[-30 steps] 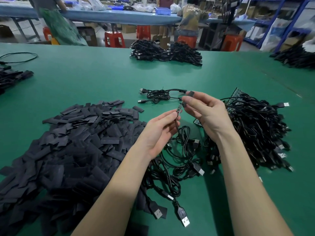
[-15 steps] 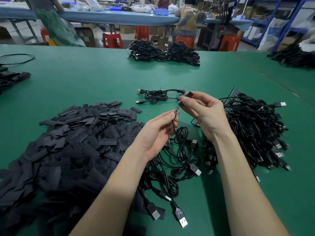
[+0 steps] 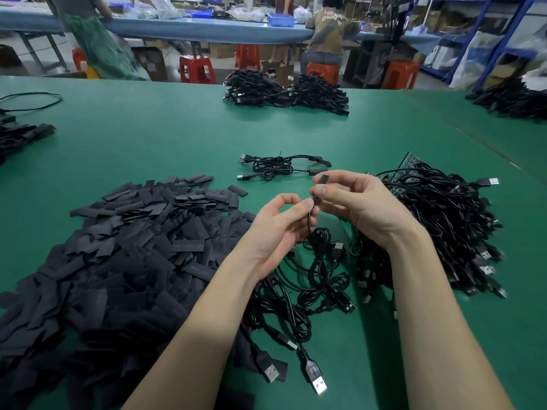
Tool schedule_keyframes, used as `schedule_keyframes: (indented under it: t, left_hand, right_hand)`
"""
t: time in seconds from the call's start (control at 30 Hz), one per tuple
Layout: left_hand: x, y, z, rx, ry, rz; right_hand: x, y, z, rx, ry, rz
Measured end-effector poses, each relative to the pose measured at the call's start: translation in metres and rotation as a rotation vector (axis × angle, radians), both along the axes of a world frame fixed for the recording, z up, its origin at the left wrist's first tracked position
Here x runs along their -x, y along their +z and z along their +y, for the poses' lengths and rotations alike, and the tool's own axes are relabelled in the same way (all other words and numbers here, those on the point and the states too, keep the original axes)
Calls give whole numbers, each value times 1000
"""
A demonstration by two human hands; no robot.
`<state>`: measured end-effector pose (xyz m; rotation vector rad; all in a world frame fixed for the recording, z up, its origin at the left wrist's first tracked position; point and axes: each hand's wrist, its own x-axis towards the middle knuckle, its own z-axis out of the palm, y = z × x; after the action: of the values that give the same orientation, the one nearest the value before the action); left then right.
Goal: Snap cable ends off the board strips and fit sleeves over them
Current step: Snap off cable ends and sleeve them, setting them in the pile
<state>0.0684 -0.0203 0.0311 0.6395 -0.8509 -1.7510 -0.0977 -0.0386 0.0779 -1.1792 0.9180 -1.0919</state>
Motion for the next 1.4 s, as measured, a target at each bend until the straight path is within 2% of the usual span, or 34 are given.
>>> schedule_keyframes:
  t: [0.13,0.47,0.83,1.23,1.4]
  left_hand:
    - [4,-5,1,100,72,-158]
    - [7,-6,0,308,295,-321]
    - [7,-7,0,313,358,-315]
    - [8,-11,0,281,325,-302]
    - [8,-9,-1,268,341,-294]
  right_hand:
    - [6,1,-2,-15,-99,-50]
    - [5,2,-5,-70,-180,-58]
    - [4,2,-4,-63,-111,39]
    - [5,4,-1,-49,-38,94]
    - [-4,1,3,96,-121,101]
